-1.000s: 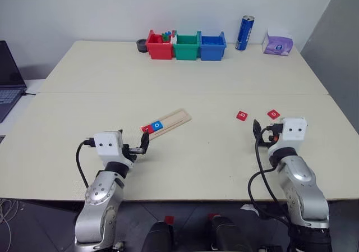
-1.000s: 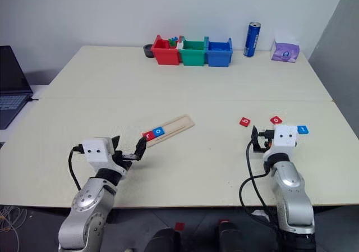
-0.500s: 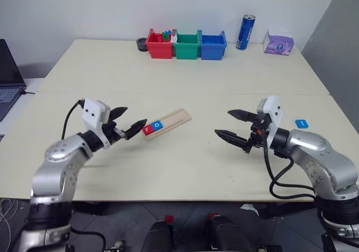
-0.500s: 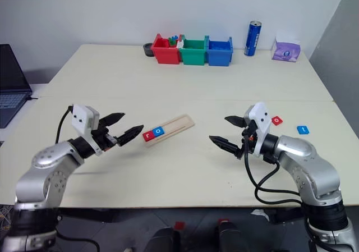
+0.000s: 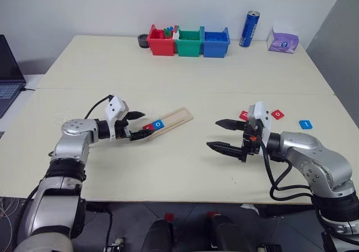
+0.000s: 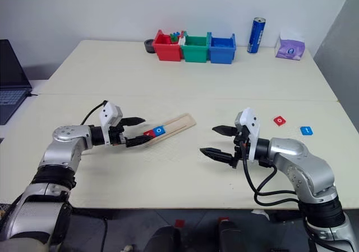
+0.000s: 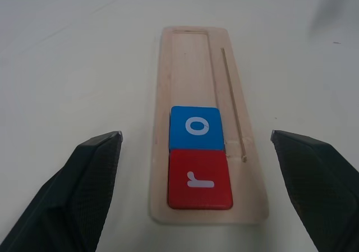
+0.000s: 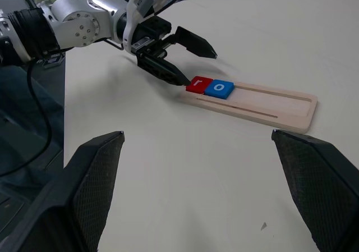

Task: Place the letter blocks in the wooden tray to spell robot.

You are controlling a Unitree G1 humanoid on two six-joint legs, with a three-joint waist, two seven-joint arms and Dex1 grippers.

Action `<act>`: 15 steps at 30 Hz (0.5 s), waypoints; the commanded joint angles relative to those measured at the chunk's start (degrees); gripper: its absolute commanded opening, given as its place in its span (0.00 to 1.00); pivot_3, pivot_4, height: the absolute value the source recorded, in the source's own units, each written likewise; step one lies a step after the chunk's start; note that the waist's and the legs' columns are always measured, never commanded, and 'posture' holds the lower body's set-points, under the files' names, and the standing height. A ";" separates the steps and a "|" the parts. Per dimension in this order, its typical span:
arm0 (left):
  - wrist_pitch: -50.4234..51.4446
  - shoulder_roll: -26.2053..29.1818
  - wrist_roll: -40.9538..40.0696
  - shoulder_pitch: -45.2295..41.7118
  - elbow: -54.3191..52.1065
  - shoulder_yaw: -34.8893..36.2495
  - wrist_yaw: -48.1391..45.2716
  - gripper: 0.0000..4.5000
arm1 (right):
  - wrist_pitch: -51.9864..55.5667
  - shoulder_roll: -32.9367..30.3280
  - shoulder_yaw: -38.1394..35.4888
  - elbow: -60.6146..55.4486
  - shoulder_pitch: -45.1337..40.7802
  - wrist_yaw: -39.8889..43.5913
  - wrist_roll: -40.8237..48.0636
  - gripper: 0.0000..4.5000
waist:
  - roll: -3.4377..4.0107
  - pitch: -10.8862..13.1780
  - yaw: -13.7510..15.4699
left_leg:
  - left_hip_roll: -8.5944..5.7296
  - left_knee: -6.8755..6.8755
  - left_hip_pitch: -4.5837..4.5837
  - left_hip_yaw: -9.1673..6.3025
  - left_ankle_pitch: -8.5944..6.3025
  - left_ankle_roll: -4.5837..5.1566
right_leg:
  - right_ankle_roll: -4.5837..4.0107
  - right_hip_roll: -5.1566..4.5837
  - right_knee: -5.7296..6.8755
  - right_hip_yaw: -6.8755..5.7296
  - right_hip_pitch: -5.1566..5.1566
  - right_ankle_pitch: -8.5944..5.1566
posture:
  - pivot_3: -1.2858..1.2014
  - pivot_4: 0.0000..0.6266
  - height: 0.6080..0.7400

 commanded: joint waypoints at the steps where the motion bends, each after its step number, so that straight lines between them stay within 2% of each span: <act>1: -3.61 -0.81 1.90 -4.32 4.80 -0.32 -2.13 1.00 | -0.29 0.04 -1.32 -3.79 0.66 -1.61 0.79 0.99 | 0.00 0.00 -0.01 | 0.00 0.00 0.00 0.00 0.00 0.00 | 0.00 0.00 0.00 0.00 0.00 0.00 | 0.52 0.24 1.00; 7: -7.13 -2.68 4.75 -7.42 11.13 -0.69 -3.08 1.00 | 0.72 -0.03 -1.72 -6.31 2.08 -4.18 1.47 0.99 | 0.00 0.00 -0.17 | 0.00 -0.01 0.01 0.00 0.00 0.00 | 0.00 0.00 0.02 0.00 0.00 0.00 | 0.52 0.24 1.00; 15: -9.97 -3.15 7.72 -6.59 13.98 -1.11 -3.27 1.00 | 2.41 0.25 -1.90 -7.46 1.35 -6.48 2.95 0.99 | 0.00 0.00 -0.14 | 0.01 0.00 0.01 -0.02 0.00 0.00 | 0.00 0.01 0.03 -0.01 0.00 0.00 | 0.52 0.24 1.00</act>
